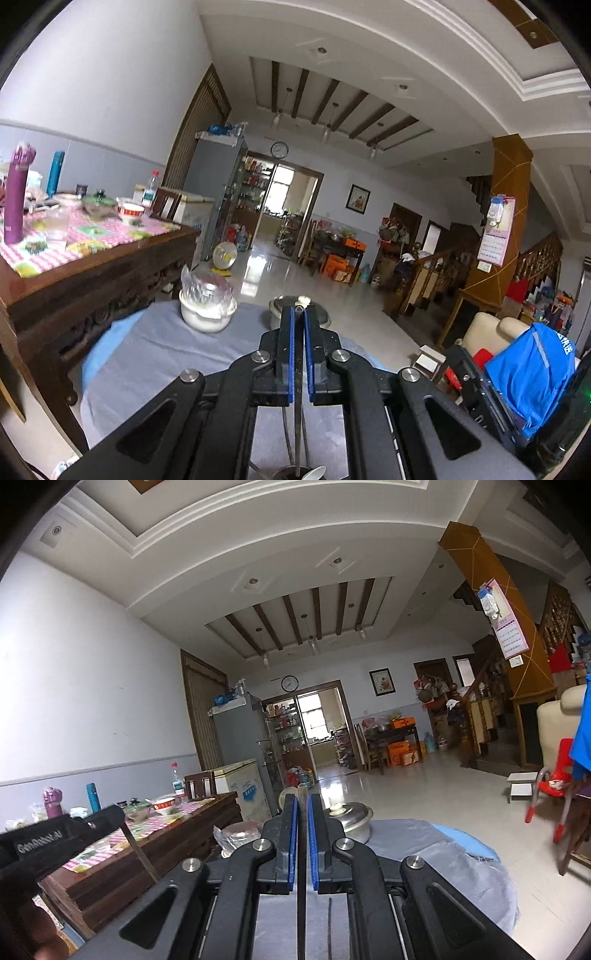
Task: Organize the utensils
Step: 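Lower the chopsticks into the cup and open both grippers, then move both grippers to the last two dark chopsticks on the cloth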
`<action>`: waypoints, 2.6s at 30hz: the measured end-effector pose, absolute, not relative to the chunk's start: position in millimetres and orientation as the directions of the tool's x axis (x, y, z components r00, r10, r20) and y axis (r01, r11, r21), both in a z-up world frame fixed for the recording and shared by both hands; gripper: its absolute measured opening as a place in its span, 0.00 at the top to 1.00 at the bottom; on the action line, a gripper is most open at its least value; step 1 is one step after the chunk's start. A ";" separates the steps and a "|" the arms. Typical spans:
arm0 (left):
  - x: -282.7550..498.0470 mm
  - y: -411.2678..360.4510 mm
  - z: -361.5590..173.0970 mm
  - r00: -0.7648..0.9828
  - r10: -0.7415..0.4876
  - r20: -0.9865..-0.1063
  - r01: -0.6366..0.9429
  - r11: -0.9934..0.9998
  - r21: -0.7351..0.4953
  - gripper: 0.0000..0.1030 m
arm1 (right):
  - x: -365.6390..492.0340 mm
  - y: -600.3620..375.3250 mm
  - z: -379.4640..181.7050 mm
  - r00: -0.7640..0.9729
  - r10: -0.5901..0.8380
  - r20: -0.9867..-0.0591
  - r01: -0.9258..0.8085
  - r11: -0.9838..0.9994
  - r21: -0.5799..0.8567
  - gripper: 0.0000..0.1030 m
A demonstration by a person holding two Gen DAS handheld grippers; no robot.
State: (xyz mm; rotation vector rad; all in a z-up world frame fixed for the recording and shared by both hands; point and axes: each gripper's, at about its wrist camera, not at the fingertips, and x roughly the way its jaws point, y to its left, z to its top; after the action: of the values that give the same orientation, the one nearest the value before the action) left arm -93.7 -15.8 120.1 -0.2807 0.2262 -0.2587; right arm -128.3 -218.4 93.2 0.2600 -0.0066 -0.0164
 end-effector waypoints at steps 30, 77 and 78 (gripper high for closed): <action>-95.4 -18.3 93.3 0.896 -0.320 -0.306 0.246 0.935 -0.257 0.74 | -133.0 -233.1 72.4 0.994 0.074 -0.081 -0.043 0.942 0.332 0.92; -154.3 27.3 27.2 0.850 -0.076 -0.521 0.045 0.996 -0.072 0.13 | -137.5 -349.2 35.6 0.950 -0.022 -0.310 0.204 0.798 0.567 0.68; -152.2 29.8 24.2 0.846 -0.070 -0.529 0.038 0.997 -0.071 0.13 | -133.9 -348.8 32.3 0.947 -0.021 -0.321 0.210 0.798 0.565 0.68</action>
State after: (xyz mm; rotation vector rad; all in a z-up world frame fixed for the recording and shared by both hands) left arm -152.2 29.8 24.2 -0.0586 0.5597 -0.0566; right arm -133.9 -348.8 32.3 0.6374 0.3086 -0.1263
